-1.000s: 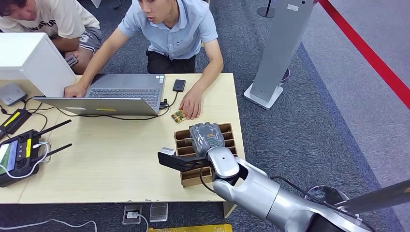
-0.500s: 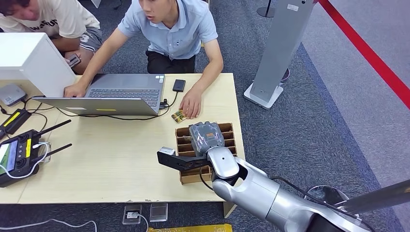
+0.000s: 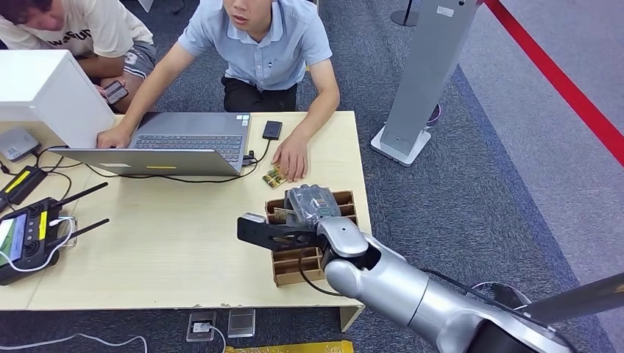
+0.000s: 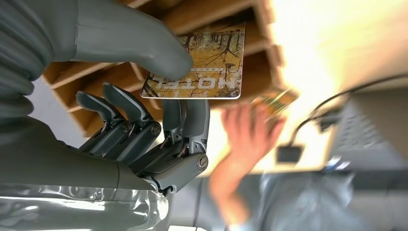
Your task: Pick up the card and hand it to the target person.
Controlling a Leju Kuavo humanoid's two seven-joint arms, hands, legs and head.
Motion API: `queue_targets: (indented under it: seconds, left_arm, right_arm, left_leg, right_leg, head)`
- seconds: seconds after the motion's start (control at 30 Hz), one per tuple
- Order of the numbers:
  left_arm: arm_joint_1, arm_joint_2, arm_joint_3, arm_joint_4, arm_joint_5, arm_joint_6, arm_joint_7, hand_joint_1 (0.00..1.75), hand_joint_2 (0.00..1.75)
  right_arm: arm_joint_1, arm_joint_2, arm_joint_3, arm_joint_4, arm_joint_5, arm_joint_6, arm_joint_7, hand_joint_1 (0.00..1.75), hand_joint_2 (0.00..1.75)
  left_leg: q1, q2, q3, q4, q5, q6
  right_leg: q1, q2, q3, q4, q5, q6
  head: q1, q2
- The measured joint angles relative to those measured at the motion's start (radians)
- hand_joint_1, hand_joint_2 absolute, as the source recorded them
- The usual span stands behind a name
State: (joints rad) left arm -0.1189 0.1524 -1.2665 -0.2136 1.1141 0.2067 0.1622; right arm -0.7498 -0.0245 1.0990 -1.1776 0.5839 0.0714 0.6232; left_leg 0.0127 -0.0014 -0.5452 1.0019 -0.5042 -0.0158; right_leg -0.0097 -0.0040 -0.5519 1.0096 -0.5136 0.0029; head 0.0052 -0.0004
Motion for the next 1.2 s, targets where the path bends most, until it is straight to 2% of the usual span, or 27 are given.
queue_targets:
  seconds: [0.1, 0.2, 0.37, 0.53, 0.67, 0.87, 1.07, 1.2]
  left_arm:
    - [0.002, 0.003, 0.000, 0.000, 0.004, -0.004, 0.004, 0.00, 1.75]
    - [0.004, 0.004, 0.000, 0.000, 0.006, -0.006, 0.004, 0.00, 1.75]
    - [0.004, 0.003, 0.000, 0.000, 0.006, -0.007, 0.002, 0.00, 1.75]
    - [0.004, 0.002, 0.000, 0.000, -0.002, -0.011, -0.010, 0.00, 1.75]
    - [0.003, 0.001, 0.000, 0.000, -0.017, -0.018, -0.019, 0.00, 1.75]
    - [0.000, -0.004, -0.009, 0.000, -0.027, -0.020, -0.024, 0.00, 1.75]
    - [-0.005, -0.008, -0.016, 0.000, -0.026, -0.020, -0.023, 0.00, 1.75]
    - [-0.005, -0.008, -0.016, 0.000, -0.021, -0.019, -0.023, 0.00, 1.75]
  right_arm:
    - [-0.045, -0.022, -0.027, -0.083, -0.143, 0.056, -0.001, 1.75, 1.75]
    - [-0.068, -0.038, -0.048, -0.156, -0.156, 0.051, -0.002, 1.75, 1.75]
    - [-0.073, -0.049, -0.070, -0.240, 0.001, -0.074, -0.028, 1.75, 1.75]
    - [-0.072, -0.050, -0.083, -0.266, 0.129, -0.180, -0.096, 1.75, 1.75]
    - [-0.069, -0.049, -0.088, -0.257, 0.286, -0.292, -0.172, 1.75, 1.75]
    - [-0.055, -0.040, -0.093, -0.181, 0.483, -0.480, -0.237, 1.75, 1.75]
    - [-0.051, -0.014, -0.117, -0.060, 0.532, -0.645, -0.282, 1.75, 1.75]
    - [-0.051, 0.006, -0.130, 0.010, 0.526, -0.681, -0.299, 1.75, 1.75]
  left_leg:
    - [0.000, 0.000, 0.000, 0.000, 0.000, 0.000]
    - [0.000, 0.000, 0.000, 0.000, 0.000, 0.000]
    - [0.000, 0.000, 0.000, 0.000, 0.000, 0.000]
    - [0.000, 0.000, 0.000, 0.000, 0.000, 0.000]
    - [0.000, 0.000, 0.000, 0.000, 0.000, 0.000]
    - [0.000, 0.000, 0.000, 0.000, 0.000, 0.000]
    - [0.000, 0.000, 0.000, 0.000, 0.000, 0.000]
    - [0.000, 0.000, 0.000, 0.000, 0.000, 0.000]
  right_leg:
    - [0.000, 0.000, 0.000, 0.000, 0.000, 0.000]
    - [0.000, 0.000, 0.000, 0.000, 0.000, 0.000]
    - [0.000, 0.000, 0.000, 0.000, 0.000, 0.000]
    - [0.000, 0.000, 0.000, 0.000, 0.000, 0.000]
    - [0.000, 0.000, 0.000, 0.000, 0.000, 0.000]
    - [0.000, 0.000, 0.000, 0.000, 0.000, 0.000]
    - [0.000, 0.000, 0.000, 0.000, 0.000, 0.000]
    - [0.000, 0.000, 0.000, 0.000, 0.000, 0.000]
  head:
    - [0.000, 0.000]
    - [0.000, 0.000]
    - [0.000, 0.000]
    - [0.000, 0.000]
    - [0.000, 0.000]
    - [0.001, 0.000]
    - [0.000, 0.000]
    - [0.000, 0.000]
